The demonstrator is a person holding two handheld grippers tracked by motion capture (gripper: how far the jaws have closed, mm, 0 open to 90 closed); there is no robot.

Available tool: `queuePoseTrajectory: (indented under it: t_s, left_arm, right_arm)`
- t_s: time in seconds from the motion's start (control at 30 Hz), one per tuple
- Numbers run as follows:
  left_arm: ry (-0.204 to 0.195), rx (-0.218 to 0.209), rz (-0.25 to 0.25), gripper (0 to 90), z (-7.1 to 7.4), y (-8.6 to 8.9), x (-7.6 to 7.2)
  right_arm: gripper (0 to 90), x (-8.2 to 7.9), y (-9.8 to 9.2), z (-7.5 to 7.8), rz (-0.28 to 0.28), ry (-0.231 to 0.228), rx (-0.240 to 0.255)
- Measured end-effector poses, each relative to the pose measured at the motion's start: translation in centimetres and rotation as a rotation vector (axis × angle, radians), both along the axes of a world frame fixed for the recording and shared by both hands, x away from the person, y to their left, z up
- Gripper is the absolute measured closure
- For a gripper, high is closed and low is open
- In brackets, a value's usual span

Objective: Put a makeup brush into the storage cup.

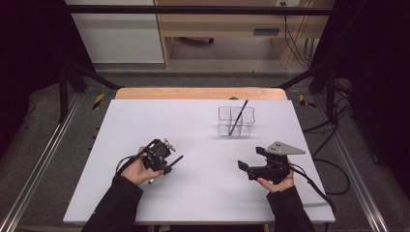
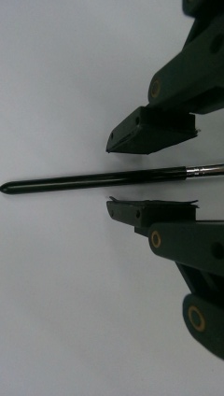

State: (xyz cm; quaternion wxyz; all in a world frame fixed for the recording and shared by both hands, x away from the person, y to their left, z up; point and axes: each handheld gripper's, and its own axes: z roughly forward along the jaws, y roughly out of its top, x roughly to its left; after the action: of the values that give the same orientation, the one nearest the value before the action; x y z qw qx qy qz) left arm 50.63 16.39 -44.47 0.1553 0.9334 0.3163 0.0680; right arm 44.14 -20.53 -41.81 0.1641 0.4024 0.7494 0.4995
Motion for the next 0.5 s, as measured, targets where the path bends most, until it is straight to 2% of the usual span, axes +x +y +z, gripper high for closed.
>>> queuePoseTrajectory:
  t_s: [0.13, 0.5]
  left_arm:
    - [0.013, 0.012, -0.004, 69.4, -0.16, -0.03, 0.0]
    - [0.046, -0.008, 0.014, 75.7, -0.2, 0.24, 0.31]
  right_arm:
    - [10.4, 0.02, 0.05, -0.05, 0.002, 0.004, -0.003]
    - [10.4, 0.04, 0.1, -0.11, 0.003, 0.01, -0.005]
